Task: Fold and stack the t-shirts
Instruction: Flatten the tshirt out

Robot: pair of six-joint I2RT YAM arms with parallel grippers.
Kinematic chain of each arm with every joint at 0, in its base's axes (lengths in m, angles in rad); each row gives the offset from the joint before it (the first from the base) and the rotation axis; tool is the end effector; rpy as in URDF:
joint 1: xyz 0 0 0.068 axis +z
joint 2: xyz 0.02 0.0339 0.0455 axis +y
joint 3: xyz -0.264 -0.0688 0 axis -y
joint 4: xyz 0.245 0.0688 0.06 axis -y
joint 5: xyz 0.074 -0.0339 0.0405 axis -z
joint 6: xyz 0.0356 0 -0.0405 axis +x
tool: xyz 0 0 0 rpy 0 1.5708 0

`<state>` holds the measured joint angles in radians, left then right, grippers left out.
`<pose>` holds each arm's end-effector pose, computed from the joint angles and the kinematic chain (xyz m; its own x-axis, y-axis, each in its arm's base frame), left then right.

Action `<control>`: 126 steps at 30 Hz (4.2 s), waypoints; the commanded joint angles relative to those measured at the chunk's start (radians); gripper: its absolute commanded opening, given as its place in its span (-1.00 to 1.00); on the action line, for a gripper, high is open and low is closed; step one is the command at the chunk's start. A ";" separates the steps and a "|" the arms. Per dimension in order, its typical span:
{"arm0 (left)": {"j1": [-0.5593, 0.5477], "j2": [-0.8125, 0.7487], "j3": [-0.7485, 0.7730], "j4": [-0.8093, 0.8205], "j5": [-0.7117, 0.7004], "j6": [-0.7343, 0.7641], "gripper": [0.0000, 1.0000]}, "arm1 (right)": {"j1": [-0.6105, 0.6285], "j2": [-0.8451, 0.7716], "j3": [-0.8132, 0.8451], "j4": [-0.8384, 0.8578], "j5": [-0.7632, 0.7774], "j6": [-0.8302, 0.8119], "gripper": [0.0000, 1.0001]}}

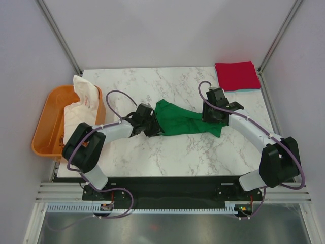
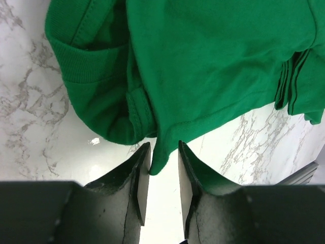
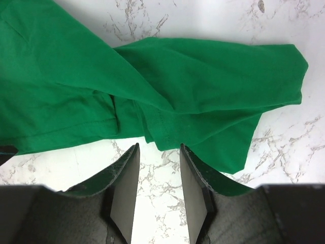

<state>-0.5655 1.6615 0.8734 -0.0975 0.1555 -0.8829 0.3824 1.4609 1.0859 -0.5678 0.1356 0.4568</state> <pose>0.2742 -0.1806 0.1605 -0.8880 -0.3404 -0.3091 -0.1164 0.8168 -0.5650 0.2849 0.1094 0.2536 -0.8044 0.1475 -0.5755 0.0655 0.9848 0.1610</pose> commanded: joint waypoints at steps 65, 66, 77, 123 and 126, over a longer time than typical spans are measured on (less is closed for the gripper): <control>0.220 -0.390 0.719 -0.577 -0.094 0.301 -0.95 | -0.013 -0.154 0.330 -0.498 0.584 0.089 -1.00; 0.220 -0.387 0.696 -0.576 -0.083 0.300 -0.95 | -0.020 -0.143 0.291 -0.482 0.573 0.089 -1.00; 0.220 -0.350 0.408 -0.504 0.027 0.272 -0.95 | -0.145 0.142 0.330 -0.310 0.398 0.091 -0.41; 0.220 -0.353 0.342 -0.476 0.042 0.314 -0.95 | -0.573 -0.019 -0.316 0.109 -0.047 0.687 -0.22; 0.220 -0.355 0.340 -0.476 0.041 0.317 -0.95 | -0.573 -0.028 -0.330 0.106 -0.024 0.688 -0.21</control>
<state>-0.3485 1.3308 1.2160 -0.6159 0.1806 -0.6086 -0.1864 1.4384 0.7704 -0.4782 0.1013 1.1122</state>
